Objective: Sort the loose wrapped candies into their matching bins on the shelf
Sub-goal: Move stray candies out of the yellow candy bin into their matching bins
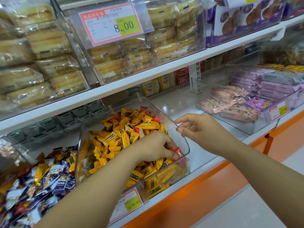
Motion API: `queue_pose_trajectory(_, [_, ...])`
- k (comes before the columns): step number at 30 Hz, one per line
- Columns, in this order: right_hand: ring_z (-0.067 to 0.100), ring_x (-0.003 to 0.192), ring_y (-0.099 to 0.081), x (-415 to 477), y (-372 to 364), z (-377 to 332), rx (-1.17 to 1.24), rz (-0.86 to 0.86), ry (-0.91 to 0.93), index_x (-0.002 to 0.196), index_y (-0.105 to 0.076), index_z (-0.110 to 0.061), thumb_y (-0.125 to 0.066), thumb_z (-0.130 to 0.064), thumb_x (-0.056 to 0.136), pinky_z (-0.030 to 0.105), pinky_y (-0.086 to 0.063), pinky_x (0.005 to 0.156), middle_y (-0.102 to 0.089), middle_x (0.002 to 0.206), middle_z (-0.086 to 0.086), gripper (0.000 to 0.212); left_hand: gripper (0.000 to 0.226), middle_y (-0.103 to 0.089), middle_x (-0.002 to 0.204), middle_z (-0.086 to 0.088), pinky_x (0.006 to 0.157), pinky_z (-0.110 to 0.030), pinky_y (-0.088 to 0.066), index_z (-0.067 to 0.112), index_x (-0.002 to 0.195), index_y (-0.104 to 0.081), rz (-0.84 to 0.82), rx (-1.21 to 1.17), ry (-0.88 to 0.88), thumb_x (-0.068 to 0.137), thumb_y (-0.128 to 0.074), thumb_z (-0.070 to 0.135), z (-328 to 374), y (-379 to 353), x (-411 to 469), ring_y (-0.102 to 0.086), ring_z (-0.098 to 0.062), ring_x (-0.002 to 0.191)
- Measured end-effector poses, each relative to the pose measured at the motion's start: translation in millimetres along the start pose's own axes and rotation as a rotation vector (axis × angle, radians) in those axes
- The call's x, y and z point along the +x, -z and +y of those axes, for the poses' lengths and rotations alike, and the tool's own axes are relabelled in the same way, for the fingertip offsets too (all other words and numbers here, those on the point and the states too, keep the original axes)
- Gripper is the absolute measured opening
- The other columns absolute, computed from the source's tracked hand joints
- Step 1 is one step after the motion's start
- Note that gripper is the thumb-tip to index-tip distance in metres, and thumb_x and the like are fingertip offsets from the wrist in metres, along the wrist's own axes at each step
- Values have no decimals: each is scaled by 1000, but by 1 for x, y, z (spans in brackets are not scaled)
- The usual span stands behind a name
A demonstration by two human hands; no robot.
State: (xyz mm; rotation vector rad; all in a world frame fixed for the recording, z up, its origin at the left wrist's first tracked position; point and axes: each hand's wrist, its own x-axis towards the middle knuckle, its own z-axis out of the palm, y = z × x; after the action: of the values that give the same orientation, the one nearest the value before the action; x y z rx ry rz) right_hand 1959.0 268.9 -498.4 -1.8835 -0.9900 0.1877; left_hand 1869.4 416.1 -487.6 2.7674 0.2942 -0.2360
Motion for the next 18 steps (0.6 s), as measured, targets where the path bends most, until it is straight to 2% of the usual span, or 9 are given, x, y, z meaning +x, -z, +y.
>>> queue_pose_trajectory(3, [-5, 74, -62, -1, 0, 0, -17, 10, 8, 101, -62, -32, -61, -22, 89, 10, -46, 66, -63, 84, -20, 15, 13, -63, 102, 14, 112, -54, 9, 28, 88, -68, 145, -14, -49, 83, -67, 41, -5, 4, -5, -46, -6, 116])
queue_pose_trajectory(5, [-7, 74, -61, -2, 0, -2, -19, 22, 17, 97, -62, -33, -62, -21, 89, 6, -45, 64, -62, 85, -20, 15, 15, -64, 99, 13, 114, -38, -11, 23, 90, -70, 216, -8, -110, 82, -69, 36, -8, 5, -10, -50, -5, 111])
queue_pose_trajectory(6, [-8, 76, -60, -2, 0, -3, -27, 28, 24, 95, -62, -34, -62, -20, 89, 7, -46, 66, -62, 87, -21, 15, 14, -64, 94, 13, 108, -29, -27, 22, 90, -71, 246, -24, -148, 82, -70, 33, -10, 5, -13, -54, -3, 101])
queue_pose_trajectory(7, [-8, 79, -60, -3, 0, -5, -49, 40, 37, 94, -62, -34, -62, -20, 89, 8, -46, 70, -62, 88, -22, 15, 13, -65, 91, 13, 95, -20, -39, 21, 90, -71, 280, -41, -172, 82, -71, 31, -11, 6, -17, -56, -2, 91])
queue_pose_trajectory(9, [-7, 85, -56, -5, -1, -10, -123, 97, 82, 94, -65, -32, -62, -20, 89, 10, -44, 79, -57, 88, -28, 13, 13, -65, 89, 11, 77, -10, -41, 20, 91, -72, 370, -59, -184, 82, -71, 29, -14, 8, -27, -56, -1, 84])
queue_pose_trajectory(11, [-14, 85, -50, -8, -2, -20, -178, 178, 157, 96, -67, -27, -61, -17, 89, 1, -36, 78, -53, 87, -30, 13, 14, -62, 87, 14, 75, -7, -39, 18, 92, -72, 458, -73, -186, 82, -72, 28, -21, 11, -38, -56, -2, 84])
queue_pose_trajectory(13, [-21, 85, -47, -10, -6, -35, -179, 179, 224, 99, -69, -26, -61, -16, 89, -4, -32, 76, -57, 91, -26, 16, 14, -60, 86, 16, 79, -12, -41, 17, 90, -72, 518, -82, -194, 80, -73, 27, -28, 15, -53, -57, -3, 86])
queue_pose_trajectory(15, [-14, 88, -51, -12, -18, -52, -144, 51, 246, 108, -67, -27, -61, -16, 90, 0, -38, 79, -57, 98, -23, 22, 12, -61, 86, 16, 81, -15, -42, 18, 90, -73, 563, -97, -193, 80, -73, 25, -35, 22, -72, -57, -2, 86])
queue_pose_trajectory(18, [-3, 102, -54, -12, -47, -77, -111, -185, 221, 123, -58, -30, -56, -17, 93, 16, -46, 89, -56, 108, -21, 33, 10, -65, 87, 12, 79, -13, -43, 20, 89, -73, 617, -95, -192, 80, -73, 24, -48, 30, -103, -56, 0, 85])
